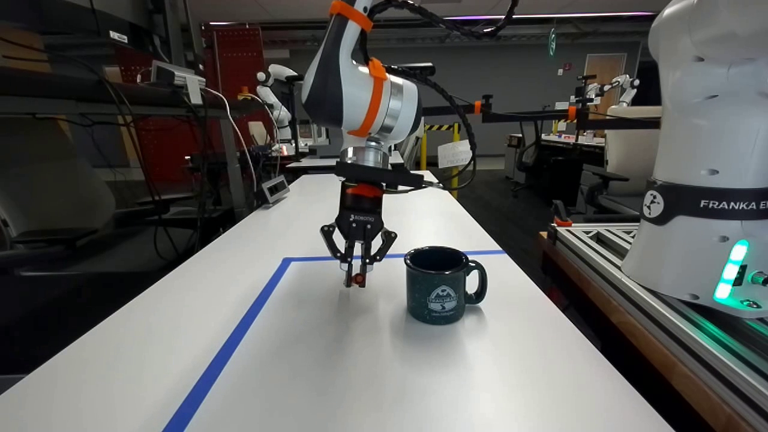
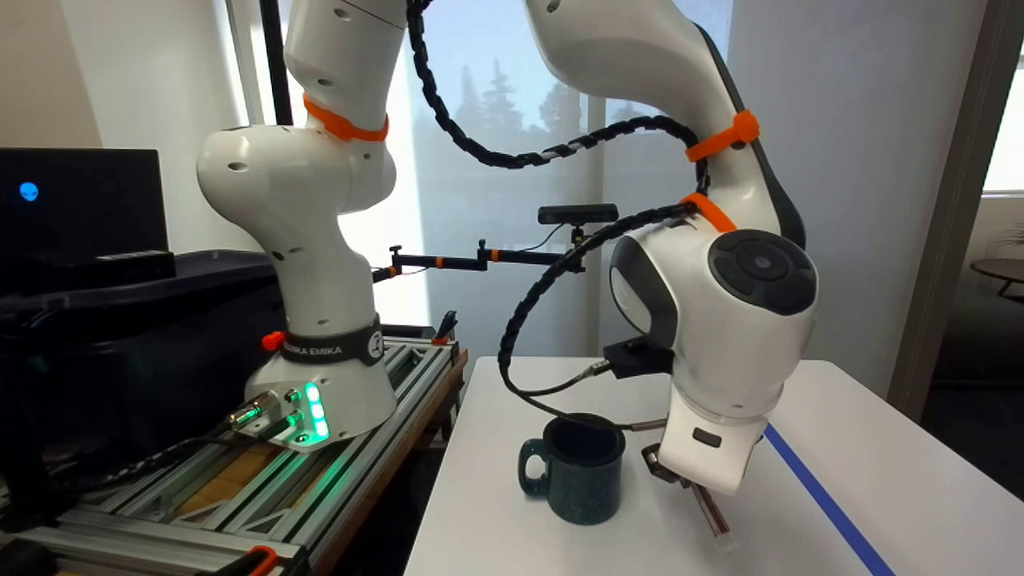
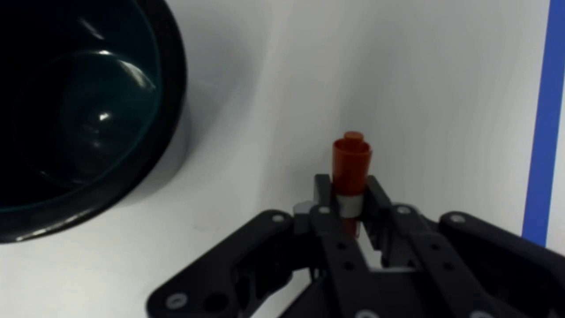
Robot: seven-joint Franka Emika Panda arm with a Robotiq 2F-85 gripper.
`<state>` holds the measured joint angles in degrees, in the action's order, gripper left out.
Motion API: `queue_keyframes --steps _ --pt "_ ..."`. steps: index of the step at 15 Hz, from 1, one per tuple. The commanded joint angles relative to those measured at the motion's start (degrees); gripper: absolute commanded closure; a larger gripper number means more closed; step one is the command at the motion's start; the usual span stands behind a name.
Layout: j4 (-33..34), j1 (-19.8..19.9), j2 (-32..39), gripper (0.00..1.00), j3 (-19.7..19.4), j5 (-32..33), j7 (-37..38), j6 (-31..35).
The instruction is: Remove the marker from the cup and put it on the table
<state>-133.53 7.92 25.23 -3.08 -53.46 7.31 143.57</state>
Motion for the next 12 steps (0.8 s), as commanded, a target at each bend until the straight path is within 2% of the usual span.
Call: queue_keyframes --steps 1,8,9,12 --pt "-0.2 0.42 0.43 0.95 0.03 -0.37 -2.88 -1.68" --pt "-0.04 -0.68 1.31 0.95 -0.36 2.53 -2.38 -2.59" --pt "-0.12 -0.75 1.23 0.59 -0.26 2.59 -2.29 -2.87" --pt "-1.32 -1.49 -0.67 0.41 -0.67 4.9 -1.39 -4.51"
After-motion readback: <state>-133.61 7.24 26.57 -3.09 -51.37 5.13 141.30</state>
